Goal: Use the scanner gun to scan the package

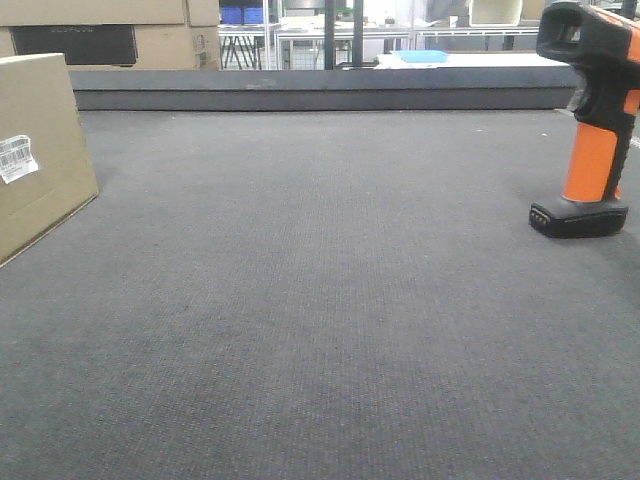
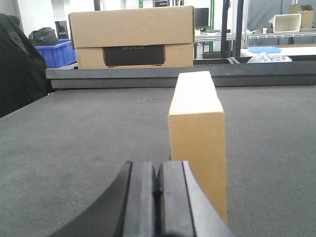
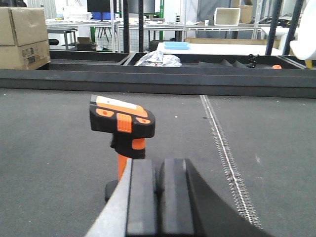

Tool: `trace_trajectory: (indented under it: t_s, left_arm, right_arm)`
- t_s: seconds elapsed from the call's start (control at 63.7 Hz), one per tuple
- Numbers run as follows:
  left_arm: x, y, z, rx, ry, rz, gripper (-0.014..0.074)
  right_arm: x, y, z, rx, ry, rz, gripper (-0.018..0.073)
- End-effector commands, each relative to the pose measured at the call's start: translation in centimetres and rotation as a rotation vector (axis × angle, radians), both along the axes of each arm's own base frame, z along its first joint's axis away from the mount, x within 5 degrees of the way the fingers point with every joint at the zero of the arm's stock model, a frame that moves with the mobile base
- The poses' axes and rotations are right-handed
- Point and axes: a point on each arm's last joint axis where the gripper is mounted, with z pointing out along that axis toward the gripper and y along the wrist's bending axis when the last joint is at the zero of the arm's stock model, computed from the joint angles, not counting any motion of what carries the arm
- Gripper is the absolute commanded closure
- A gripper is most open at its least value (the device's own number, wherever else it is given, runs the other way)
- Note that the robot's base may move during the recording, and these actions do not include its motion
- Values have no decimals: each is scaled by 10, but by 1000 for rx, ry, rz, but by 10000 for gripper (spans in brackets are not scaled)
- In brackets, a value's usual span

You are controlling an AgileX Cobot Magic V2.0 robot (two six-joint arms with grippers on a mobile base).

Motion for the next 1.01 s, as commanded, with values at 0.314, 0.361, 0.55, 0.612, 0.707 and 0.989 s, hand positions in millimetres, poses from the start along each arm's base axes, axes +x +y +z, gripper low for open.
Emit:
trace_trajectory:
  t_s: [0.314, 0.361, 0.55, 0.612, 0.707, 0.989]
  left_arm:
    - [-1, 0, 3, -9, -28, 1, 707]
    - [-1, 0, 3, -9, -28, 1, 707]
    - [-1, 0, 3, -9, -28, 1, 707]
    - [-1, 0, 3, -9, -28, 1, 707]
    - [-1, 0, 3, -9, -28, 1, 707]
    - [-1, 0, 3, -9, -28, 1, 707]
  right_arm:
    - [10, -7, -57, -17, -36, -112, 713]
    - [11, -7, -66, -21, -17, -114, 713]
    - [15, -8, -86, -69, 20, -123, 713]
    - [15, -8, -86, -69, 12, -119, 713]
    - [15, -7, -86, -69, 9, -96, 713]
    - [15, -7, -86, -76, 9, -89, 713]
